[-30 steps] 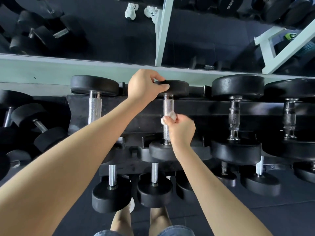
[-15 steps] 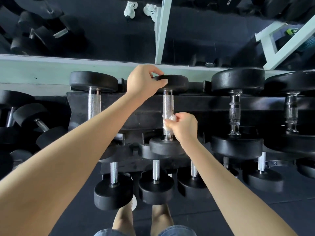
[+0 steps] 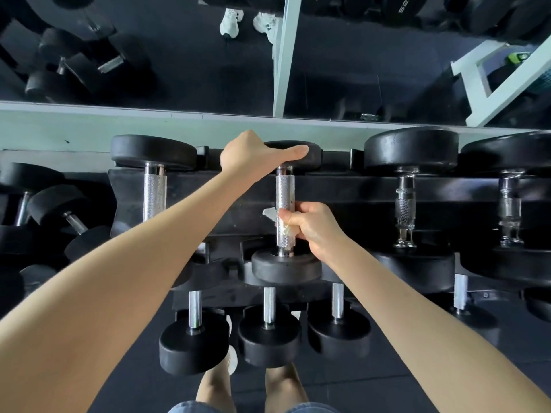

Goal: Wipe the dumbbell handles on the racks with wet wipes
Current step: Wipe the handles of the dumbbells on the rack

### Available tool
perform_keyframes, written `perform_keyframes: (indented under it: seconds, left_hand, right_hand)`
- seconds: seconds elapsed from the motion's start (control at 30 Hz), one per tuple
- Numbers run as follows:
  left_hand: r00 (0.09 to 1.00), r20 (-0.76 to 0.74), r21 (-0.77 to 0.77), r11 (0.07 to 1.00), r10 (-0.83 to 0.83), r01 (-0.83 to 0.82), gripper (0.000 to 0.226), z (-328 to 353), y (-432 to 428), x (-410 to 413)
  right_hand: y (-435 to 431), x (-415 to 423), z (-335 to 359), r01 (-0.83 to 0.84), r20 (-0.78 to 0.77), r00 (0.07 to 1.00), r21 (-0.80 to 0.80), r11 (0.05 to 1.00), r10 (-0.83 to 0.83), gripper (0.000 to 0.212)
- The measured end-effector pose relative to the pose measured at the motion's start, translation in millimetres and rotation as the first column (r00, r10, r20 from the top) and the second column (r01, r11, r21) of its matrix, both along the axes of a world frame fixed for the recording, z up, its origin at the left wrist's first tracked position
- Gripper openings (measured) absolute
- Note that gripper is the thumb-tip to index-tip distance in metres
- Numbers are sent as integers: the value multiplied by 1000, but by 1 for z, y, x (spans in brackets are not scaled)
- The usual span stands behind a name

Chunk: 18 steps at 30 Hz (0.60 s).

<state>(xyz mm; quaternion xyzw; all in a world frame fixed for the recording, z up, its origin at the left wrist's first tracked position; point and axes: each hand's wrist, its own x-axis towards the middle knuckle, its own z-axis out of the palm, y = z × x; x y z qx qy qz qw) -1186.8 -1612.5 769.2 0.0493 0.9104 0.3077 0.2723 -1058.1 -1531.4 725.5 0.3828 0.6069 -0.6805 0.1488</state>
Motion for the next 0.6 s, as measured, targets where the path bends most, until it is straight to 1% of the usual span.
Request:
perform_keyframes:
  seconds: [0.07, 0.13, 0.23, 0.27, 0.33, 0.4, 0.47, 0.53, 0.6]
  left_hand:
    - [1000, 9, 60, 998, 28, -29, 73, -4, -3, -2]
    - [997, 63, 144, 988, 52, -61, 68, -9, -8, -4]
    - [993, 114, 250, 967, 27, -55, 77, -10, -15, -7]
    - [994, 108, 249, 968, 8, -35, 79, -11, -17, -8]
    - [997, 69, 179, 984, -33, 20, 78, -11, -23, -12]
    - [997, 60, 148, 988, -48, 39, 62, -10, -33, -19]
    - [993, 109, 210, 977, -49, 25, 51, -6, -46, -26]
    - [991, 128, 243, 970, -33, 1, 49, -1, -54, -31]
    - [995, 96, 211, 977, -31, 10, 44, 1, -50, -33]
  right_hand:
    - [-2, -1, 1, 27, 7, 1000, 12, 1000, -27, 19]
    - [-2, -3, 5, 41, 11, 999, 50, 998, -41, 17]
    - [0, -5, 8, 79, 11, 997, 156, 985, -81, 8]
    - [0, -5, 6, 88, 19, 995, 208, 974, -94, 6]
    - [-7, -7, 0, 84, 42, 994, 331, 940, -103, 5]
    - [-21, -8, -5, 66, 54, 993, 460, 885, -102, 7]
    - [-39, -10, -10, 56, 53, 993, 586, 808, -107, 14]
    - [-54, -14, -12, 70, 61, 988, 646, 760, -143, 18]
    - [-62, -16, -12, 118, 52, 979, 645, 755, -198, 20]
